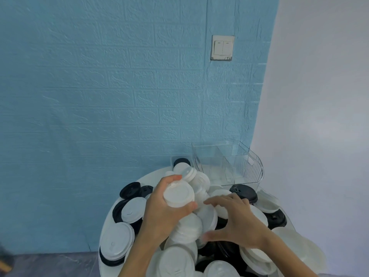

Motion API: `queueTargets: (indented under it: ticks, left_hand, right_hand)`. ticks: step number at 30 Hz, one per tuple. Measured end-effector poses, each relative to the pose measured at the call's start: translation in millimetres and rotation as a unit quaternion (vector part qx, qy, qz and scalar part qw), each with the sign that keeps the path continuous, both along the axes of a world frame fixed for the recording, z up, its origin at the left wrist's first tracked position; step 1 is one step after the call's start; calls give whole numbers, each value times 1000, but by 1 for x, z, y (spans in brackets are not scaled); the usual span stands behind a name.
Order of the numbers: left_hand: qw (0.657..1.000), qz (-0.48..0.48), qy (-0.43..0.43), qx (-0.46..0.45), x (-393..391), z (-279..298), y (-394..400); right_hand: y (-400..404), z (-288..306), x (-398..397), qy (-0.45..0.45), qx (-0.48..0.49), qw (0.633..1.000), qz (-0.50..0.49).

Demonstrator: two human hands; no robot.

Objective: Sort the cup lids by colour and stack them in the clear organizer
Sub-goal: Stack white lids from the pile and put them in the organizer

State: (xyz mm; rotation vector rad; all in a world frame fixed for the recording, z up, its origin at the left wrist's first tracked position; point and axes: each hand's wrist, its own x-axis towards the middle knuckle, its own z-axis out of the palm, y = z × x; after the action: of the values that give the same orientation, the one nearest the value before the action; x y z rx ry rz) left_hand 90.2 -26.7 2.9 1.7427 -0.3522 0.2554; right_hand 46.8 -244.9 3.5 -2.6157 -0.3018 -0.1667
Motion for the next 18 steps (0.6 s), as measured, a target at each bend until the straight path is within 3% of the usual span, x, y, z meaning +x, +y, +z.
queueTargets:
  ticks: [6, 12, 18]
  left_hand:
    - [1000, -18, -7, 9, 3, 1, -3]
    - [998, -64, 0, -13, 2, 6, -13]
    - [997, -73, -3, -24, 3, 3, -19]
  right_hand:
    - [-9, 40, 14, -44, 158, 986, -15]
    - [14, 47, 35, -6, 304, 951, 49]
    - [40, 35, 41, -28, 284, 956, 67]
